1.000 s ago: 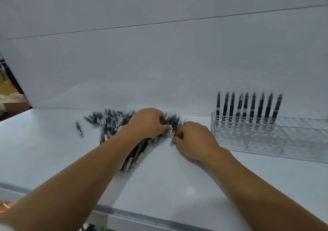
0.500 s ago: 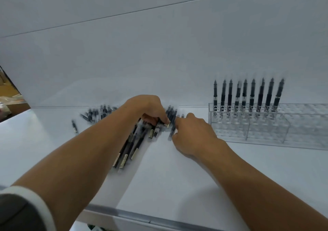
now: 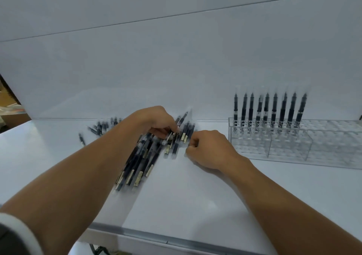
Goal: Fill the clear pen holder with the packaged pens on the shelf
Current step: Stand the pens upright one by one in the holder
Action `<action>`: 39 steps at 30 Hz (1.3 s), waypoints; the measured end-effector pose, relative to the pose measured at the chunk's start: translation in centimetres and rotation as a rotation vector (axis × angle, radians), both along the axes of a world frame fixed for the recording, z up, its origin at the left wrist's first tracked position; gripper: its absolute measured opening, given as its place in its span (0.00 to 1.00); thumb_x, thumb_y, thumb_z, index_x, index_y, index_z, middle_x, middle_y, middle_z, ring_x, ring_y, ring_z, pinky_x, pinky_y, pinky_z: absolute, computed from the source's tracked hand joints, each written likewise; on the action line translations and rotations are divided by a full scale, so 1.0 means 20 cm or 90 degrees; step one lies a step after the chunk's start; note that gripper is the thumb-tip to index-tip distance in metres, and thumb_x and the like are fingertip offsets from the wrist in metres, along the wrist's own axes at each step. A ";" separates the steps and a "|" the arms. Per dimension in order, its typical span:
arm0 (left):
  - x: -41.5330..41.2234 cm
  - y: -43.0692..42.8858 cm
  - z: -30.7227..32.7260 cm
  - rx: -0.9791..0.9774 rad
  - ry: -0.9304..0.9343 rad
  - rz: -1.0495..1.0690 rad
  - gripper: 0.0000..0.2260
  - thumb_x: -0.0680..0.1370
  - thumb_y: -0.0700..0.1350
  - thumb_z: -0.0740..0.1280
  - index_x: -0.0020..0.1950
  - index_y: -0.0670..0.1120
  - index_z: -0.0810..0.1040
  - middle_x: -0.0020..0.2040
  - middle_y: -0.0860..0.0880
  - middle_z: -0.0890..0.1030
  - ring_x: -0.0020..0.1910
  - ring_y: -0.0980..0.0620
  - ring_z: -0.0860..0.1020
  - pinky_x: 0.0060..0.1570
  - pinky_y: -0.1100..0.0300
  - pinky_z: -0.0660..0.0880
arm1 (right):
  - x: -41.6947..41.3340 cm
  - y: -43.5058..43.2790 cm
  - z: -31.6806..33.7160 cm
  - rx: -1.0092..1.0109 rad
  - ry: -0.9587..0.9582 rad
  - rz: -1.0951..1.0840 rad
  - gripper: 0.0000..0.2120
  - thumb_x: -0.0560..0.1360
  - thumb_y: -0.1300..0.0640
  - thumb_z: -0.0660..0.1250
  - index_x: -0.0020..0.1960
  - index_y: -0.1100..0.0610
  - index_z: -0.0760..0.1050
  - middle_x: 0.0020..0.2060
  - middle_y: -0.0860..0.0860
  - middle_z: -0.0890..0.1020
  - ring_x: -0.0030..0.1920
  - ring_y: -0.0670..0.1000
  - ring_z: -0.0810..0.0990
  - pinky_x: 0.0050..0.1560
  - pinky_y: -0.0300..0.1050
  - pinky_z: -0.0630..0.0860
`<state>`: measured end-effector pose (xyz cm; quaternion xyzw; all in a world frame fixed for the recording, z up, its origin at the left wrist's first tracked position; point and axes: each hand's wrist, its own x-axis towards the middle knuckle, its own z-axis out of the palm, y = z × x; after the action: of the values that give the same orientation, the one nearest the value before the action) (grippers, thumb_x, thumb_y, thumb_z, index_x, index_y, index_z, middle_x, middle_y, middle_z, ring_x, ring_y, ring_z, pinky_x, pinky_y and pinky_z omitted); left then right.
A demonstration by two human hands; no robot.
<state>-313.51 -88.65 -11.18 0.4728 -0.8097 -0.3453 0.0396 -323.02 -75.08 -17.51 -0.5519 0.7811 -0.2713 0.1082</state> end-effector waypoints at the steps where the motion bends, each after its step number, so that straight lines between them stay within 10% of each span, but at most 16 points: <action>1: 0.02 0.01 0.01 -0.003 0.021 0.003 0.05 0.75 0.40 0.72 0.45 0.39 0.80 0.35 0.46 0.82 0.30 0.54 0.79 0.35 0.64 0.81 | 0.00 0.00 0.01 -0.003 -0.004 0.001 0.05 0.73 0.54 0.64 0.40 0.53 0.76 0.37 0.48 0.83 0.44 0.51 0.80 0.44 0.46 0.77; 25: 0.27 0.42 -0.05 0.038 0.580 -0.128 0.05 0.76 0.45 0.72 0.48 0.43 0.83 0.43 0.47 0.85 0.42 0.53 0.83 0.46 0.60 0.81 | 0.14 0.50 0.15 -0.144 -0.155 -0.094 0.16 0.77 0.61 0.65 0.62 0.50 0.67 0.44 0.49 0.85 0.33 0.45 0.81 0.34 0.37 0.75; 39: -0.28 0.78 -0.15 0.085 0.674 -0.267 0.04 0.75 0.45 0.72 0.49 0.48 0.82 0.44 0.50 0.85 0.42 0.58 0.82 0.41 0.67 0.78 | -0.14 1.04 0.19 -0.248 -0.137 -0.319 0.04 0.78 0.54 0.68 0.51 0.54 0.75 0.39 0.49 0.85 0.33 0.46 0.81 0.36 0.44 0.78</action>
<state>-319.04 -73.13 -14.17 0.0663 -0.7324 -0.5859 0.3404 -325.80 -54.18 -13.78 -0.3213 0.8100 -0.4904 0.0128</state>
